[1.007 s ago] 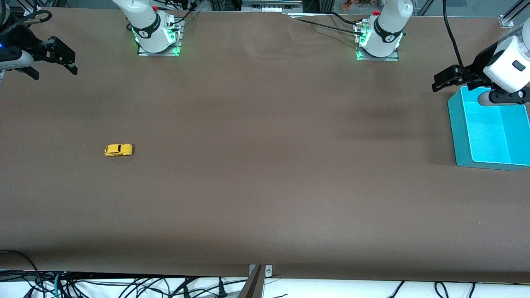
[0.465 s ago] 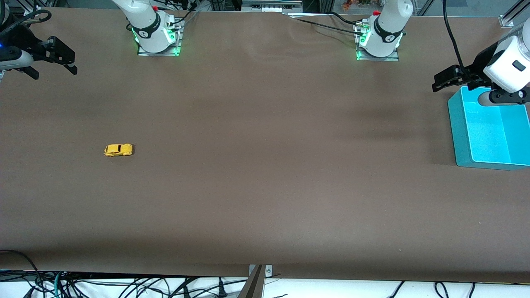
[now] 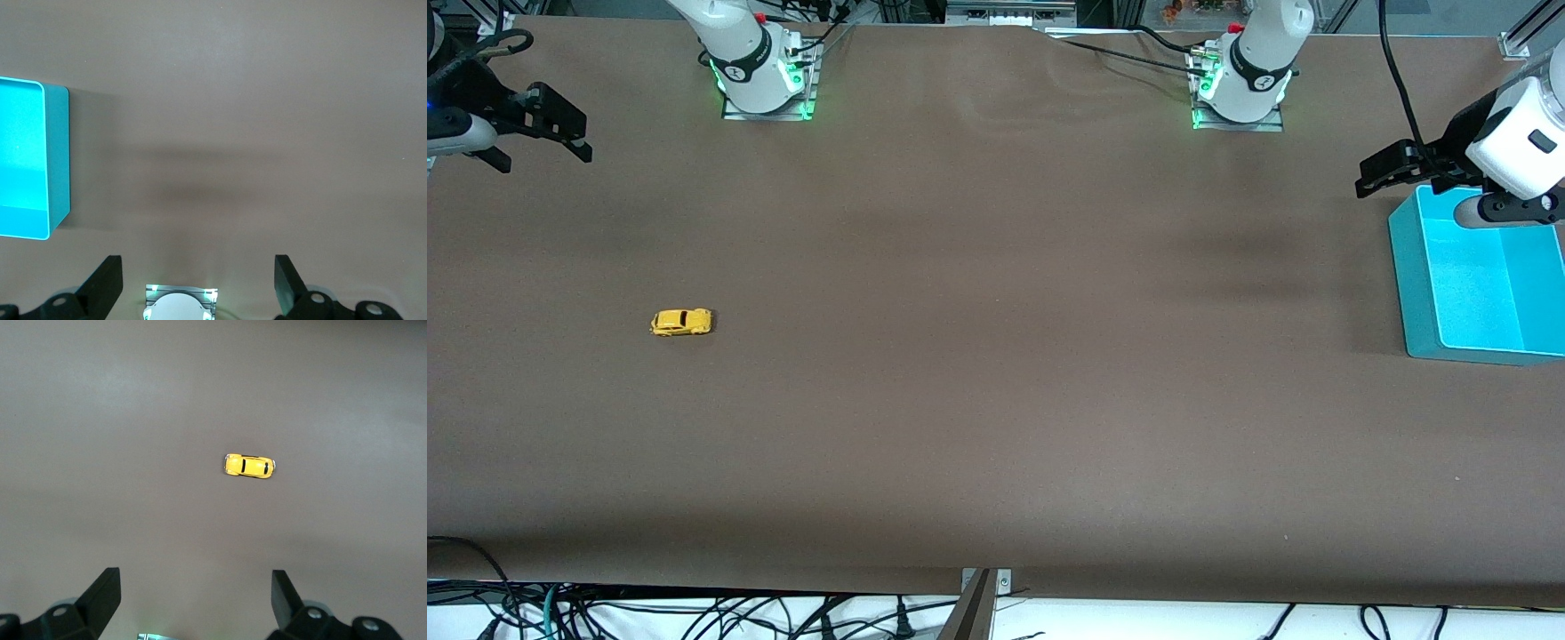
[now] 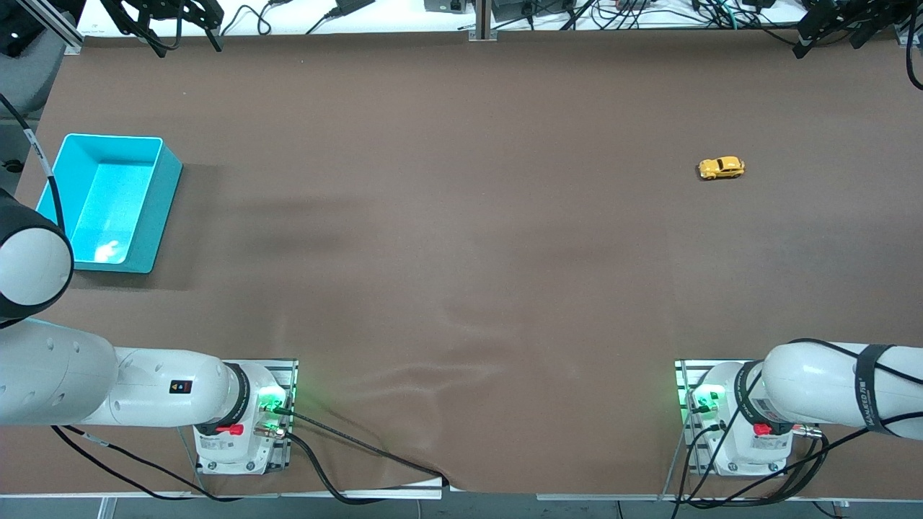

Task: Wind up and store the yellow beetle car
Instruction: 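Move the right gripper over the yellow toy car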

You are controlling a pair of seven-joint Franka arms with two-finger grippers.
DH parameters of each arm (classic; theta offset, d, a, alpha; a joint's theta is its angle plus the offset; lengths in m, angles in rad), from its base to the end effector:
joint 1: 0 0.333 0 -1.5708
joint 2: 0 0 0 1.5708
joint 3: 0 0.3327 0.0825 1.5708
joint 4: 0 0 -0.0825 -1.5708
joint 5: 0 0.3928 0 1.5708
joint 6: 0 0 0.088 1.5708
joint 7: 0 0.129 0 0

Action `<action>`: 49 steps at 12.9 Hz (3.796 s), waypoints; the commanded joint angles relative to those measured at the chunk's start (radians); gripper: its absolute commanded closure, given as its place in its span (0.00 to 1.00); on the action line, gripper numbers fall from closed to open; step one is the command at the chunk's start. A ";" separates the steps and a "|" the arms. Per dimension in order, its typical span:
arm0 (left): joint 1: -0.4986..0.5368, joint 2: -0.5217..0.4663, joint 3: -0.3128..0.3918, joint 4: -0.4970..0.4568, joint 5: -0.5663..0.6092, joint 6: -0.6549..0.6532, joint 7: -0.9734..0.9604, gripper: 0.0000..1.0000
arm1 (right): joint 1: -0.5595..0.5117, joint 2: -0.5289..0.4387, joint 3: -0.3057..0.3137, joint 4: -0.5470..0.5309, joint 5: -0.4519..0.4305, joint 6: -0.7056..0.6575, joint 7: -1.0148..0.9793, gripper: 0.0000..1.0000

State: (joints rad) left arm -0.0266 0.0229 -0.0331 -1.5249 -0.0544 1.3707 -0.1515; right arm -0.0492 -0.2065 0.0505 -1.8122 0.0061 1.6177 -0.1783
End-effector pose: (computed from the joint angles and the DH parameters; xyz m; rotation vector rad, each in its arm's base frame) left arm 0.5434 -0.0401 0.6130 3.0901 0.1324 -0.2820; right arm 0.4976 0.0038 0.6162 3.1238 0.2793 0.0178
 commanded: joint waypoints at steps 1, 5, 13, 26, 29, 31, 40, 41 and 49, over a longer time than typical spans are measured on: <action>0.004 0.015 -0.004 0.034 0.022 -0.024 0.006 0.00 | 0.022 0.036 -0.018 0.042 0.002 -0.018 -0.013 0.00; 0.004 0.015 -0.004 0.034 0.021 -0.024 0.006 0.00 | 0.023 0.062 -0.014 0.031 0.000 -0.024 -0.119 0.00; 0.004 0.015 -0.004 0.034 0.022 -0.024 0.006 0.00 | 0.017 0.147 -0.014 -0.097 -0.012 0.146 -0.583 0.00; 0.004 0.015 -0.002 0.032 0.022 -0.025 0.006 0.00 | -0.116 0.435 -0.015 -0.289 -0.017 0.658 -1.369 0.00; 0.004 0.015 -0.002 0.032 0.022 -0.025 0.006 0.00 | -0.129 0.478 -0.015 -0.349 -0.017 0.795 -1.425 0.00; 0.004 0.015 -0.002 0.032 0.022 -0.025 0.004 0.00 | -0.130 0.492 -0.015 -0.381 -0.017 0.856 -1.457 0.00; 0.004 0.015 -0.002 0.034 0.021 -0.027 0.006 0.00 | -0.141 0.579 -0.015 -0.403 -0.009 0.995 -1.521 0.05; 0.004 0.015 -0.002 0.034 0.021 -0.025 0.004 0.00 | -0.141 0.582 -0.015 -0.406 -0.009 0.998 -1.521 0.05; 0.004 0.015 -0.002 0.032 0.022 -0.027 0.004 0.00 | -0.149 0.595 -0.014 -0.435 -0.009 1.045 -1.523 0.56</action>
State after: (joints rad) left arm -0.0261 0.0239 -0.0303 -1.5248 -0.0544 1.3681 -0.1514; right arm -0.1857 0.3882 0.0294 -2.2312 -0.0015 2.6367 -1.6820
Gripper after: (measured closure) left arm 0.000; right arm 0.379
